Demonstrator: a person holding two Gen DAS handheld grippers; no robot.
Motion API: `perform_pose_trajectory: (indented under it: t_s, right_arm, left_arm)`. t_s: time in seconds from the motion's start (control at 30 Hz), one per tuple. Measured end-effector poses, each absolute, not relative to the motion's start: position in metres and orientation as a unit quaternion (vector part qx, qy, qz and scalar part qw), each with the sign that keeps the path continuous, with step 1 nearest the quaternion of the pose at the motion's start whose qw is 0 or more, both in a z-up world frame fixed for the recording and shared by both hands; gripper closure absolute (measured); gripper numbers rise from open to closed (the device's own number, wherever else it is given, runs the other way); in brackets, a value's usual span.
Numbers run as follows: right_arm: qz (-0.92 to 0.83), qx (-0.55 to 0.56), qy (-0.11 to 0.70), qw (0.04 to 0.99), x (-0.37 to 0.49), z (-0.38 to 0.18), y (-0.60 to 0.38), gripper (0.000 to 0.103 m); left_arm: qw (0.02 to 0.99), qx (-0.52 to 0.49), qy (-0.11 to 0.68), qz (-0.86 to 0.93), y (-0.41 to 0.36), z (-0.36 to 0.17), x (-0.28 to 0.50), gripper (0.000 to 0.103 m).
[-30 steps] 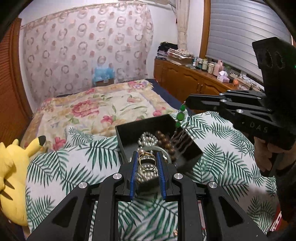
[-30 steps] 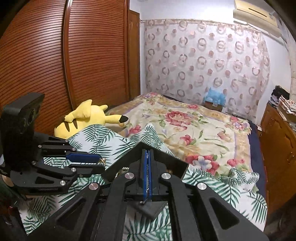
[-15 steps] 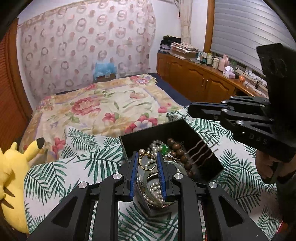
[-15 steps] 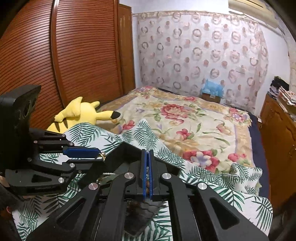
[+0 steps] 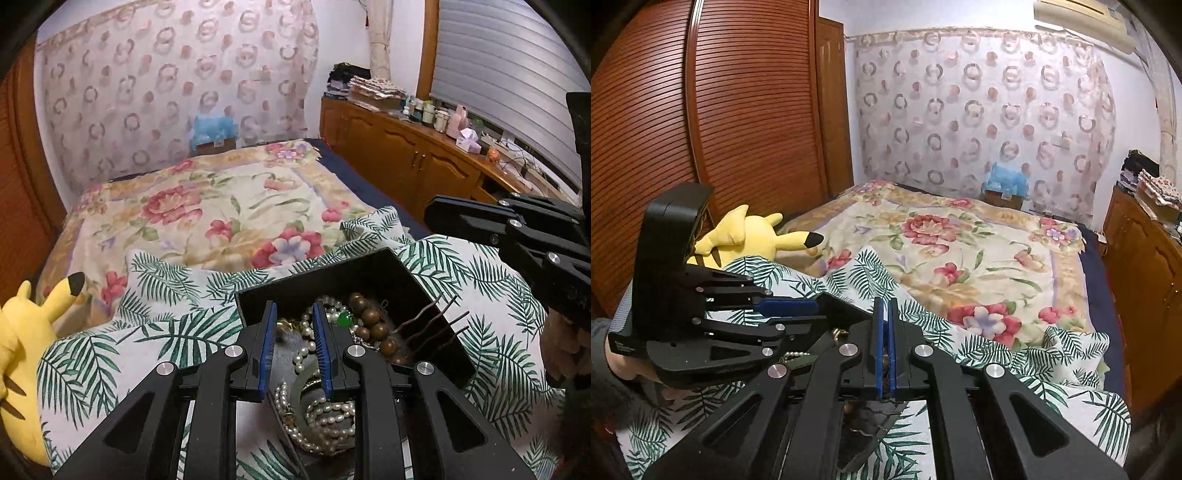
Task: Organize jewelry
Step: 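Release the ring into the box with the left tool while the right tool drops the earring in, then grasp the gold flower earring with the left tool while the right tool grasps the red string bracelet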
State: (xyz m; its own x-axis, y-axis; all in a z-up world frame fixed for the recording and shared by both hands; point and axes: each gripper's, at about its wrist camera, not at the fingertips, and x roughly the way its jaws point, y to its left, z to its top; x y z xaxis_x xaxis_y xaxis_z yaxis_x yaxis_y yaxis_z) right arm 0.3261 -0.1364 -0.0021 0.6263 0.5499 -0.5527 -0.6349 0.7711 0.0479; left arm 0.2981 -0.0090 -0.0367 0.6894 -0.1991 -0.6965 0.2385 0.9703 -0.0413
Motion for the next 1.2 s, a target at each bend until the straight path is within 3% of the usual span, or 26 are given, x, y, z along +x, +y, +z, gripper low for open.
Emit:
perform_pose_trajectory:
  t_s: [0.1, 0.17, 0.23, 0.3, 0.43, 0.63, 0.73, 1.2]
  right_arm:
    - [0.33, -0.078, 0.277, 0.899, 0.325, -0.001, -0.136, 0.1]
    - [0.332, -0.079, 0.273, 0.9, 0.322, 0.002, -0.136, 0.1]
    - [0.334, -0.08, 0.268, 0.9, 0.319, 0.007, -0.135, 0.1]
    - [0.334, -0.08, 0.266, 0.901, 0.315, 0.012, -0.136, 0.1]
    - [0.333, -0.091, 0.262, 0.901, 0.304, 0.019, -0.136, 0.1]
    - [0.334, -0.096, 0.261, 0.901, 0.276, 0.023, -0.146, 0.096]
    - [0.33, -0.092, 0.268, 0.901, 0.26, 0.015, -0.154, 0.079]
    - [0.333, -0.104, 0.34, 0.873, 0.19, -0.055, -0.156, 0.078]
  left_arm:
    - [0.919, 0.023, 0.376, -0.116, -0.008, -0.037, 0.294, 0.084]
    - [0.919, 0.022, 0.376, -0.114, -0.004, -0.036, 0.29, 0.078]
    - [0.922, 0.019, 0.371, -0.111, -0.001, -0.035, 0.284, 0.06]
    - [0.924, 0.017, 0.367, -0.105, 0.002, -0.032, 0.275, 0.056]
    - [0.93, 0.012, 0.357, -0.092, 0.011, -0.027, 0.257, 0.029]
    - [0.936, 0.015, 0.345, -0.071, 0.015, -0.021, 0.233, 0.011]
    - [0.937, 0.019, 0.342, -0.067, 0.014, -0.023, 0.22, 0.008]
    - [0.925, 0.026, 0.367, -0.099, 0.002, -0.061, 0.164, 0.008]
